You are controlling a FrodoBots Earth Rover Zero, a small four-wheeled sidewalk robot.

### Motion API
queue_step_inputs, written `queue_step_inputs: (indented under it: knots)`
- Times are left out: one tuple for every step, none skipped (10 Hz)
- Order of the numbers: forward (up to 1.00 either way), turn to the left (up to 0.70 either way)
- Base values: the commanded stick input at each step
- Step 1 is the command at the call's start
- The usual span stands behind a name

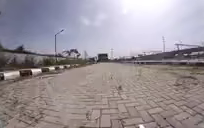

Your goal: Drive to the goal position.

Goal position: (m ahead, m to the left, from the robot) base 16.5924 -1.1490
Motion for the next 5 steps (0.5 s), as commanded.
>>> queue_step_inputs:
  knots:
    - [1.00, 0.00]
    - [1.00, 0.00]
    - [1.00, 0.00]
    - [1.00, 0.00]
    - [1.00, 0.00]
